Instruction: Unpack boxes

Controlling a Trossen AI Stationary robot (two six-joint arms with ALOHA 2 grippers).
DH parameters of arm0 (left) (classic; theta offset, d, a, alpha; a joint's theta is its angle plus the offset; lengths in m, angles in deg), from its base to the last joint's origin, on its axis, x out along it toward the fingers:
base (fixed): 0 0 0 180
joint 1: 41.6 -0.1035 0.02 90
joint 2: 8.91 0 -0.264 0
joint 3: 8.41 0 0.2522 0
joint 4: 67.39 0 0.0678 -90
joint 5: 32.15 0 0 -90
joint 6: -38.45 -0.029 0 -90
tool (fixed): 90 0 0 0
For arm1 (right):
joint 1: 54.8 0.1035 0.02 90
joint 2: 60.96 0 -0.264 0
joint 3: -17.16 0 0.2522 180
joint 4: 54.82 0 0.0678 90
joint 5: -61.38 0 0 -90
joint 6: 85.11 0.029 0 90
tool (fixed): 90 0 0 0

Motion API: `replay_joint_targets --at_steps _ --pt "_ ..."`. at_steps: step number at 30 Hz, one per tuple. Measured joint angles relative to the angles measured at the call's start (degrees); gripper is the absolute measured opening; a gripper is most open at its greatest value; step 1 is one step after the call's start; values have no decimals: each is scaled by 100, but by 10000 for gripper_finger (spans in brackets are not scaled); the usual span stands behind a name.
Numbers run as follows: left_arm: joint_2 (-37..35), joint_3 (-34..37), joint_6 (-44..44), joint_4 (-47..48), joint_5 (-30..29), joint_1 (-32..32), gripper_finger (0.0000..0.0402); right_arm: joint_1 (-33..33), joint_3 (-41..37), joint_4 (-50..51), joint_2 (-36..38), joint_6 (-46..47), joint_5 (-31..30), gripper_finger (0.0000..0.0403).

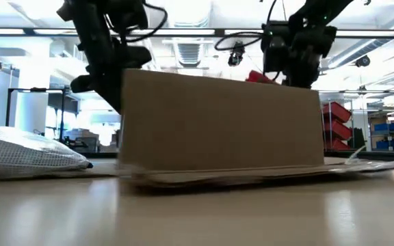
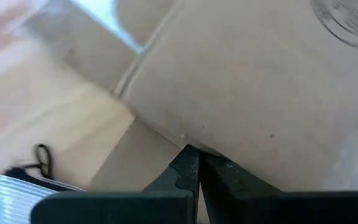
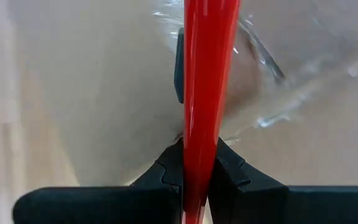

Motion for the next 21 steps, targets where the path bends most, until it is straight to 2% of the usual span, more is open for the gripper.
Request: replay_joint_targets --at_steps 3,8,21 --pt "-3 0 -212 77 -54 -165 1 442 -13 -88 -11 263 281 18" --pt "-54 0 -596 12 17 -341 0 975 -13 -274 94 774 221 18" --pt "-737 -13 -650 327 76 -348 0 948 -4 -541 1237 1854 -123 18"
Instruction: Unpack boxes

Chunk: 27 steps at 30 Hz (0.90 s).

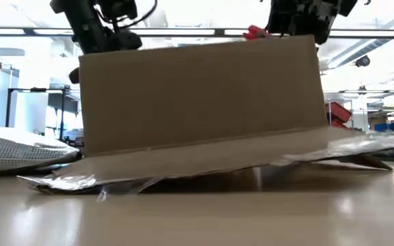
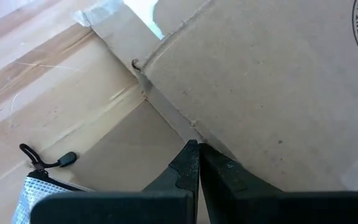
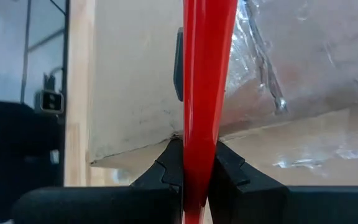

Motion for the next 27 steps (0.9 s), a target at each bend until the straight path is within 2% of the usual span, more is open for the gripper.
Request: replay_joint_targets --at_steps 5,13,17,19,23,27 --pt "-301 -2 -4 40 -81 6 0 0 7 15 86 62 -105 18" --pt "-382 -4 -28 116 -114 9 0 7 4 183 -43 -21 -147 18" --pt "-380 -7 -20 103 -26 11 0 24 -6 883 -94 -257 -848 18" --pt "-407 -7 -13 111 127 11 0 20 -9 1041 -75 -352 -1000 18" --pt "-520 -7 -63 -79 395 142 0 -21 -9 776 59 -406 -1001 18" --pt "-553 -9 -270 -679 552 578 0 -76 -11 -314 105 -204 -813 18"
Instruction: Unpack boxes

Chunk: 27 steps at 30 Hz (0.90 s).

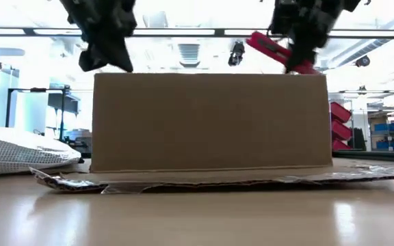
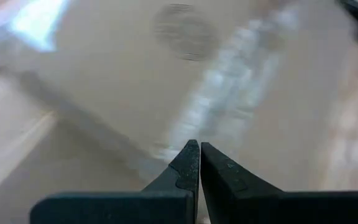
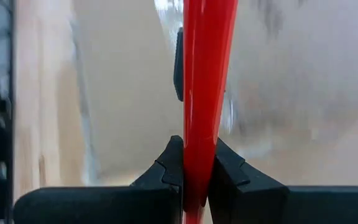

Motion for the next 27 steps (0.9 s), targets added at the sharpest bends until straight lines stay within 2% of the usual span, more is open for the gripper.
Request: replay_joint_targets --at_steps 3,6,10,14,18,27 --pt "33 0 -231 -250 -78 551 0 -4 0 -1502 -44 325 240 18" --pt "35 79 -263 -473 -585 1144 0 9 2 -3143 -318 440 429 18" --pt "38 233 -139 -914 -1324 1797 0 10 4 -4807 -1166 451 585 18" --pt "247 291 120 -1054 -1430 2090 0 11 82 -6036 -2299 880 1038 18" --pt "455 293 302 -1122 -1420 2174 0 12 542 -6881 -3168 1260 1494 18" --pt "875 305 336 -1149 -804 2215 0 101 1921 -6949 -4234 1014 1974 18"
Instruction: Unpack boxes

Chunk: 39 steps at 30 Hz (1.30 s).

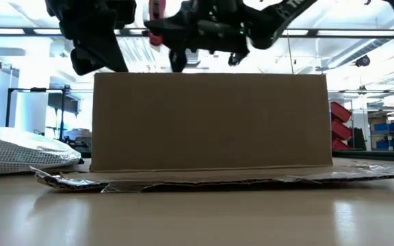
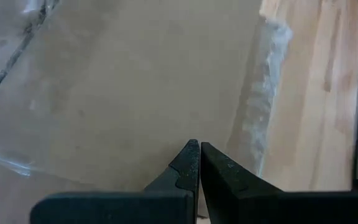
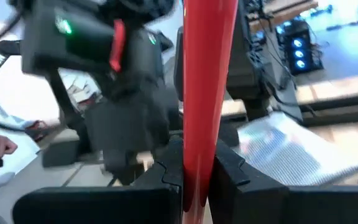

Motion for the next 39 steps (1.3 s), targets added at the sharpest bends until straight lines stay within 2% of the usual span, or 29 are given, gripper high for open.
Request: replay_joint_targets --at_steps 12,22,32,39 --pt "117 3 150 22 127 4 0 137 355 135 -698 -622 -55 18" --pt "115 2 194 28 703 0 0 167 354 103 -722 -1719 -222 18" --pt "115 1 192 38 733 0 0 246 352 306 -722 -1415 -221 18" --pt "115 1 192 43 713 0 0 432 350 609 -722 -1590 -523 18"
